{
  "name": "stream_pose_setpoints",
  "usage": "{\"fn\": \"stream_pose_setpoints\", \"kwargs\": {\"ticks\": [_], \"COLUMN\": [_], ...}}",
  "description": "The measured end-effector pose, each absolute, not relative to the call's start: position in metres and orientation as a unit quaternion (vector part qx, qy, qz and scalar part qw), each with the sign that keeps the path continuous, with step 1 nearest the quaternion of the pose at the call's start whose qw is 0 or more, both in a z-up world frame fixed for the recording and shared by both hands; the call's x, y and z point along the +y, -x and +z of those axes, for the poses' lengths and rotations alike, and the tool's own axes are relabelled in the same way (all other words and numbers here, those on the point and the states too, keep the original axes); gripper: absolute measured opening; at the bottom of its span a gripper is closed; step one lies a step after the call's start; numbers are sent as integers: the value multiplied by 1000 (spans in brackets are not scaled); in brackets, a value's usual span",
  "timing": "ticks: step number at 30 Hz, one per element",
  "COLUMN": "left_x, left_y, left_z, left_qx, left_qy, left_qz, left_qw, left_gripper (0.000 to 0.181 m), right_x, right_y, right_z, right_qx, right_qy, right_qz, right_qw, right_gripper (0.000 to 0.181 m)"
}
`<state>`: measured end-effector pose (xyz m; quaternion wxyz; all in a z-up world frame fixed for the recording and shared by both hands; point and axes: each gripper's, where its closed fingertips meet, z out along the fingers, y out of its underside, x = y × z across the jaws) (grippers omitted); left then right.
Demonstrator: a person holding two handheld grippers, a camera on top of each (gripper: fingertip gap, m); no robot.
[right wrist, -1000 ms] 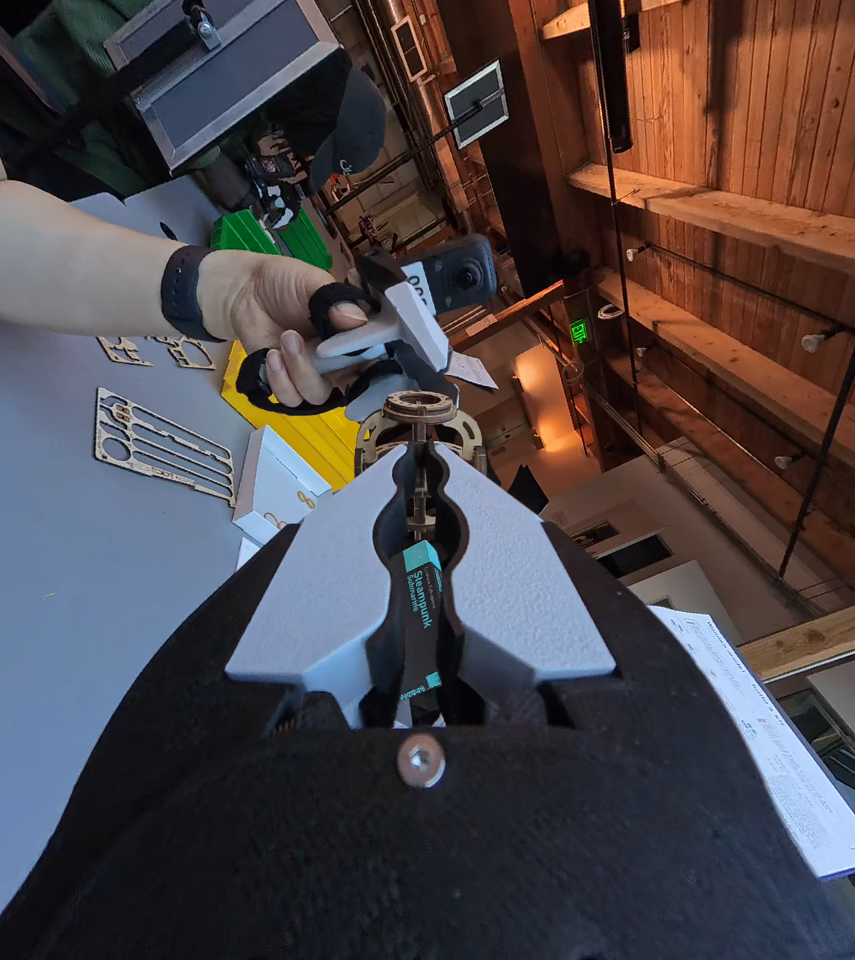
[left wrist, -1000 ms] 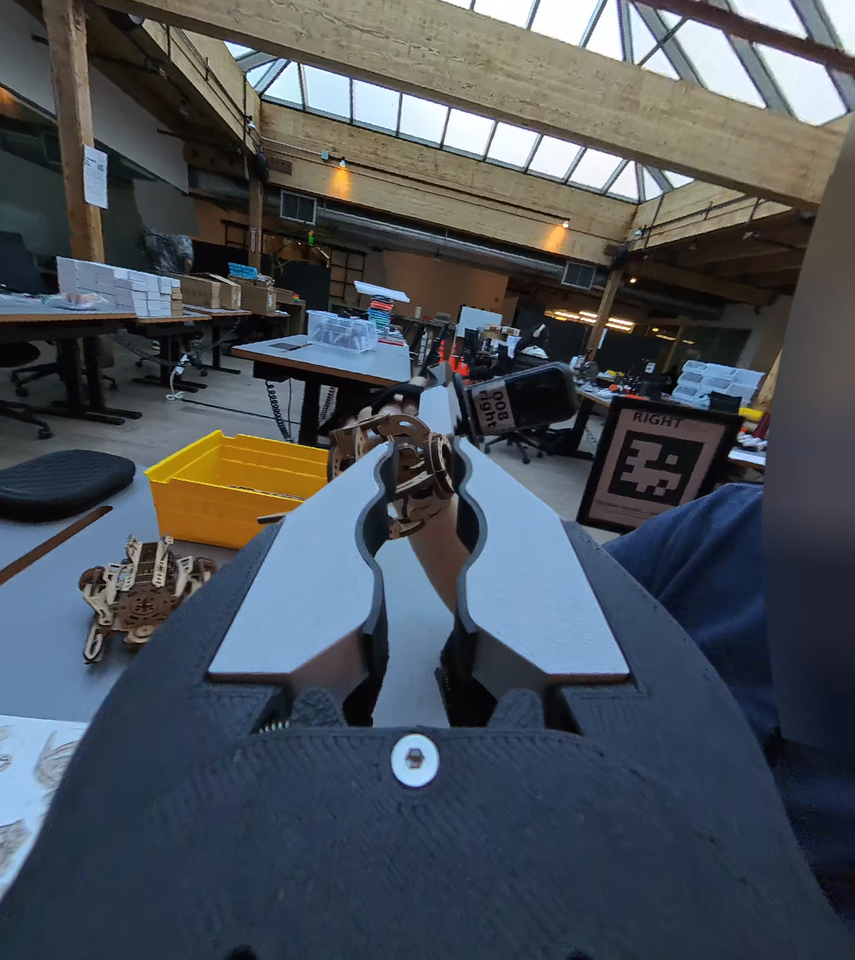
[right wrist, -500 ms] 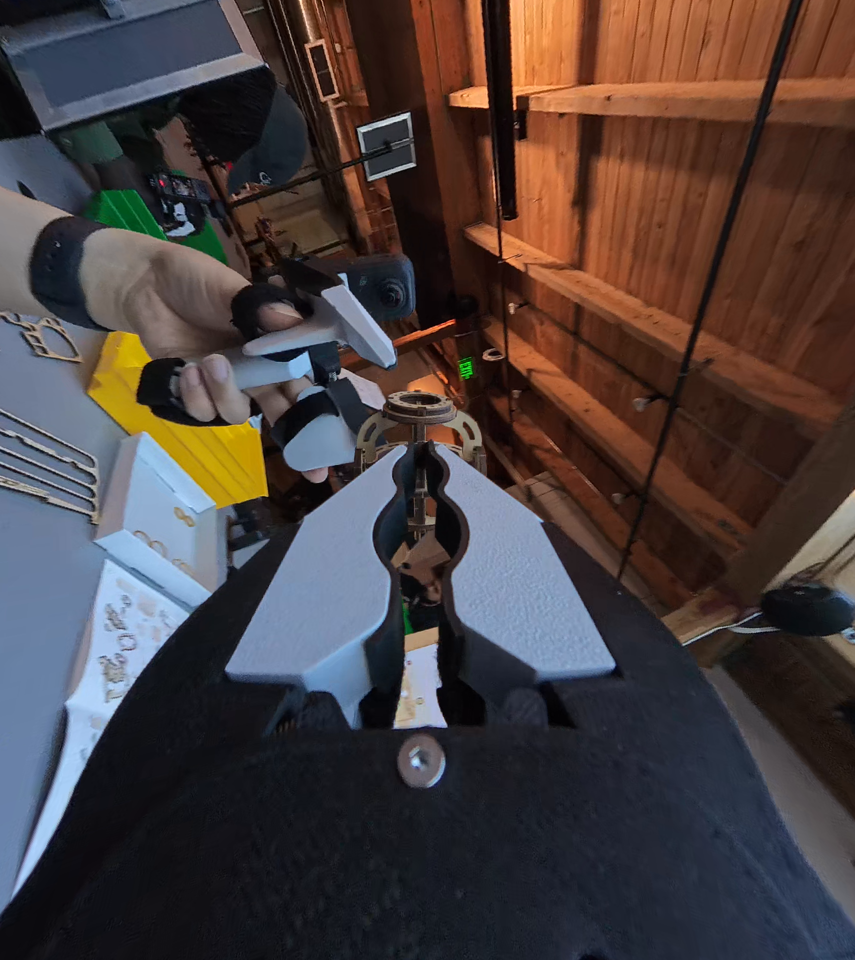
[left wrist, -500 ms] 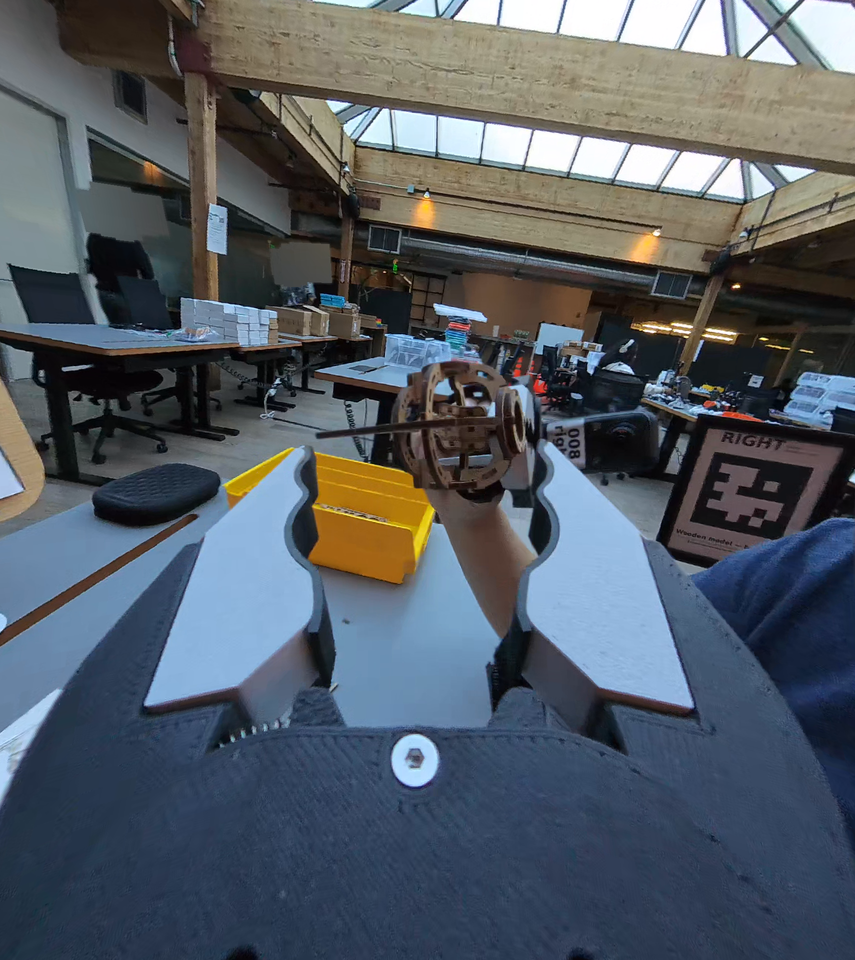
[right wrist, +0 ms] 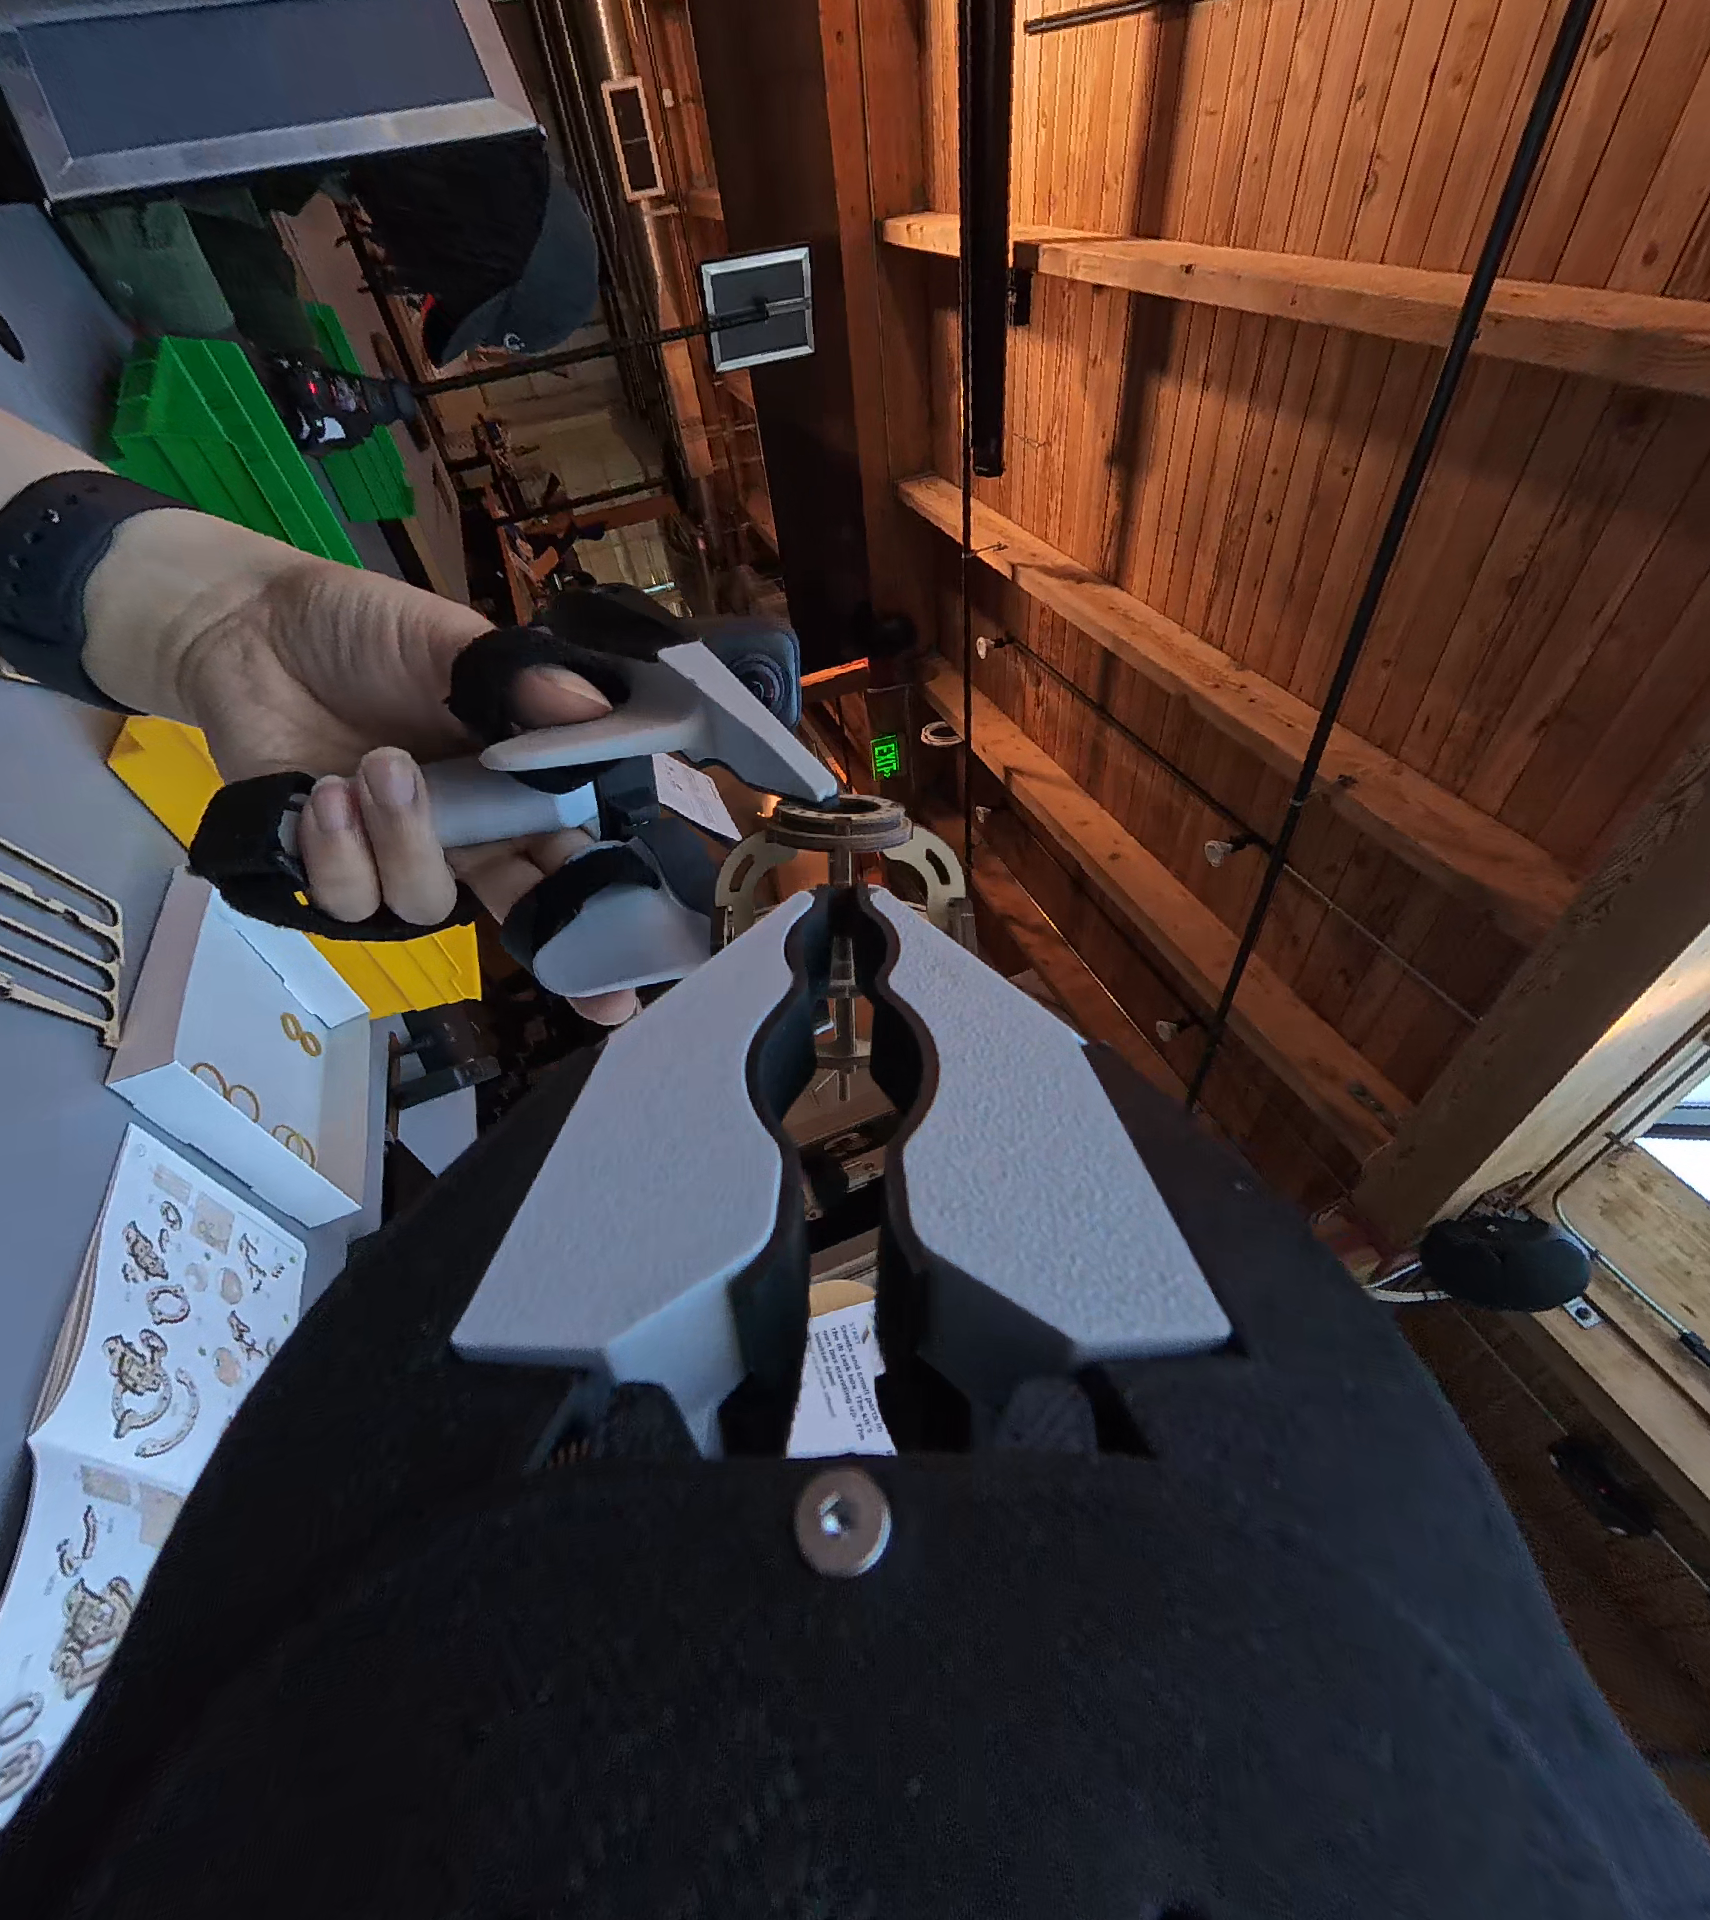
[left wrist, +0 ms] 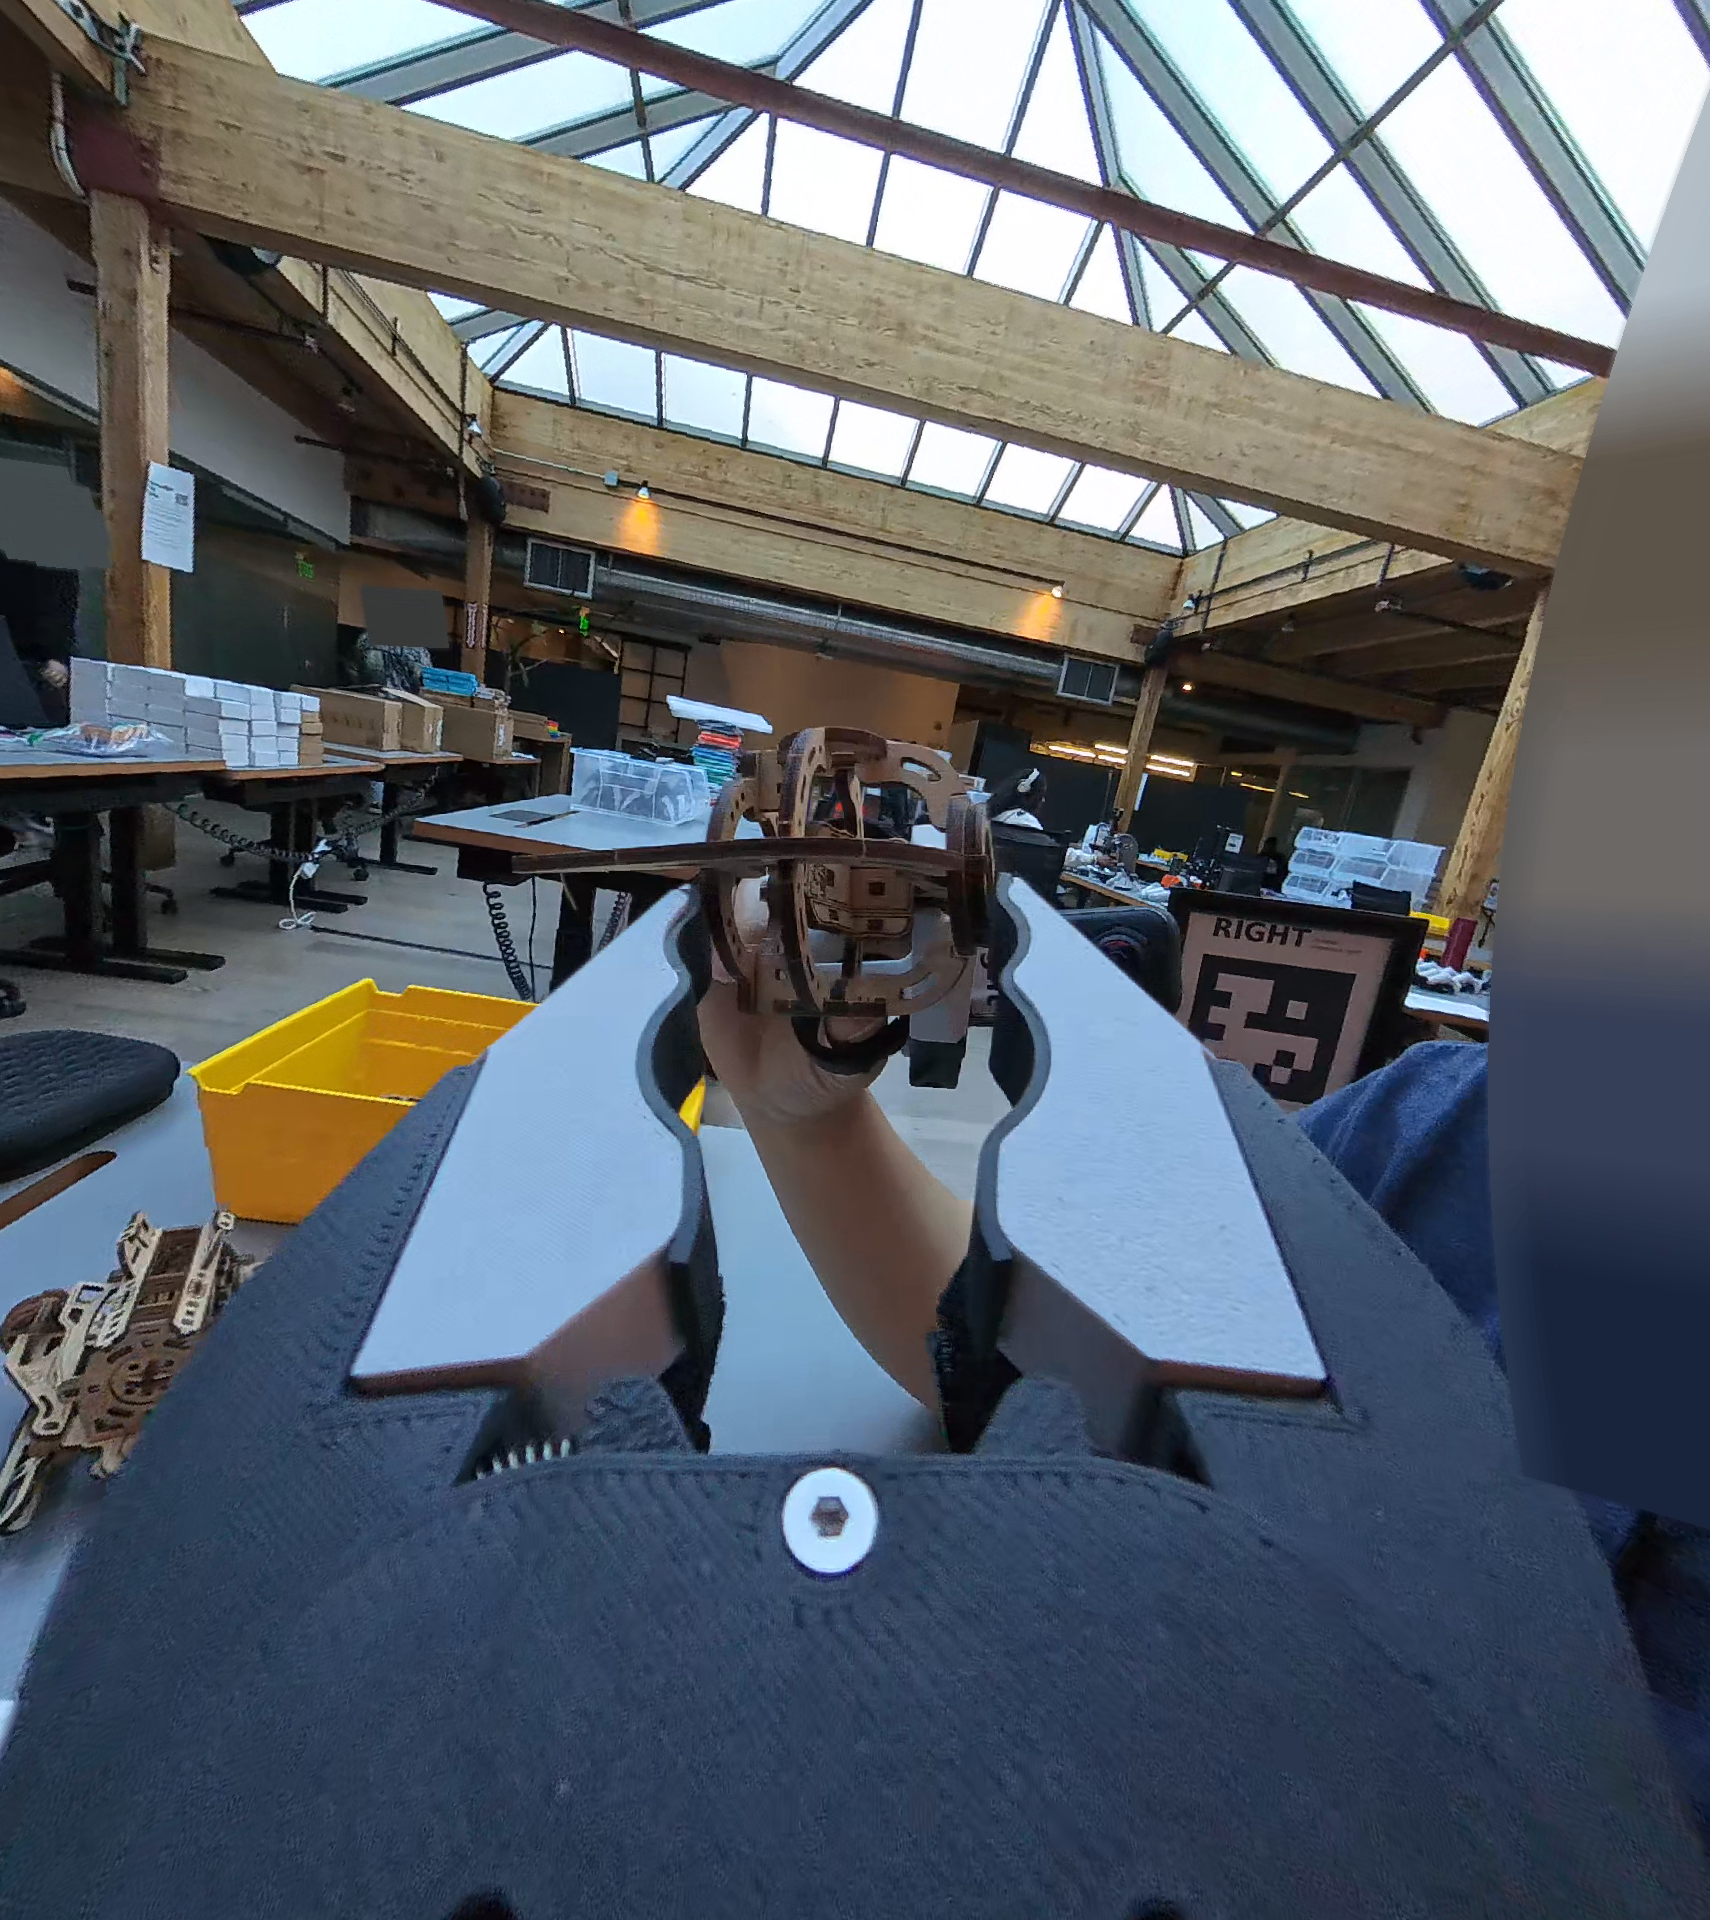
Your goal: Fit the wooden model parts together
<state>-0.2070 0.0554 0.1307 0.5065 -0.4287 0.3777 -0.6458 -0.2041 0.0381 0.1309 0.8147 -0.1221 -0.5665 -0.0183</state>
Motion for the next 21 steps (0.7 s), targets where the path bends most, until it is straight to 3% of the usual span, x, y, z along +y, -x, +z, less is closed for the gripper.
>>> {"fn": "stream_pose_setpoints", "kwargs": {"ticks": [8,13,21], "left_x": [74,70,58], "left_y": [226,242,241], "left_z": [143,155,135], "left_qx": [342,387,515], "left_qy": [444,424,349], "left_qz": [-607,-417,-134], "left_qw": [564,705,771], "left_gripper": [61,60,46], "right_x": [58,64,58], "right_y": [198,208,227], "right_z": [140,135,122], "right_qx": [-534,-549,-573], "right_qy": [176,192,147], "right_qz": [-25,-117,-286], "right_qw": [827,805,754], "right_gripper": [1,0,0]}}
